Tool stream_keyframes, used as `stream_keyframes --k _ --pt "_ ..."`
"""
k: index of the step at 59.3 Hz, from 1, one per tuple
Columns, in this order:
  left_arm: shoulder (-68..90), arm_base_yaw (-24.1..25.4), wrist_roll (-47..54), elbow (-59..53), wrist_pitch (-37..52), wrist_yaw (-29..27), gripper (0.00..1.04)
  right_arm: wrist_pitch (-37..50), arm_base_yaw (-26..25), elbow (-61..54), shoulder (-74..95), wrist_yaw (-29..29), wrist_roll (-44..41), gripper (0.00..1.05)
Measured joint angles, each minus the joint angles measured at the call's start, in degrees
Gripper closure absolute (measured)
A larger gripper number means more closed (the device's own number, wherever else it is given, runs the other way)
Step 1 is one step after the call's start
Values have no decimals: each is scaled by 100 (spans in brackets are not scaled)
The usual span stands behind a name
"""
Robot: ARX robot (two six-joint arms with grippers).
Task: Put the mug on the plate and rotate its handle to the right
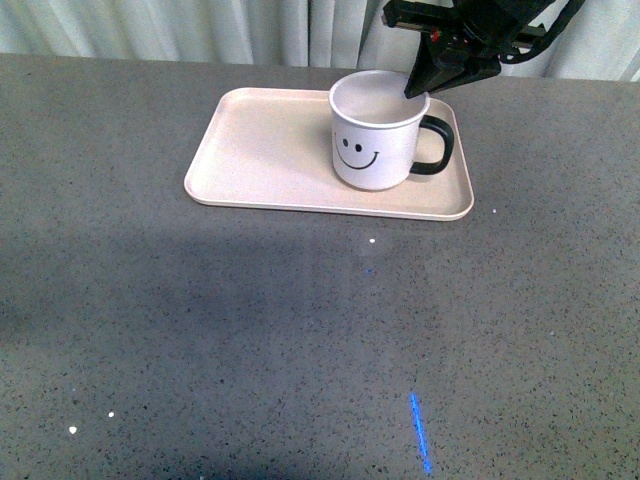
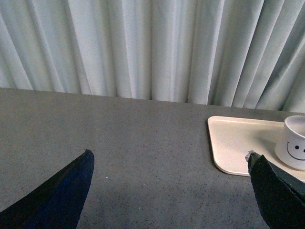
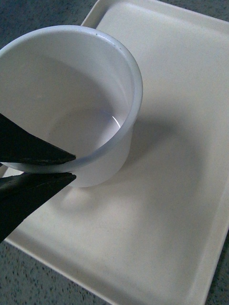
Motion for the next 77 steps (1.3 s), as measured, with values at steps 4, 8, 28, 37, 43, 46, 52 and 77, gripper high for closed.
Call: stream_keyframes --k 4,8,28,37,43,46,52,77 --pt "0 0 0 0 0 0 9 -70 -85 0 -7 -273 -404 103" --pt "0 0 0 0 0 0 9 -116 -125 0 -7 -474 -732 103" --pt "0 0 0 0 0 0 9 -835 -138 1215 400 -1408 -1873 103" --pt "0 0 0 0 0 0 9 -1209 -151 1816 868 -1556 -2087 103" --pt "0 0 0 0 0 0 9 -1453 -151 2203 1172 -1615 -2205 103" --pt "0 0 0 0 0 0 9 -1554 -151 2358 1281 -1635 -2247 103" --pt "0 0 0 0 0 0 9 -1790 -151 2697 1471 -1666 -2365 103" --pt "0 0 0 0 0 0 9 -2225 -177 3250 1727 -1801 -2800 103"
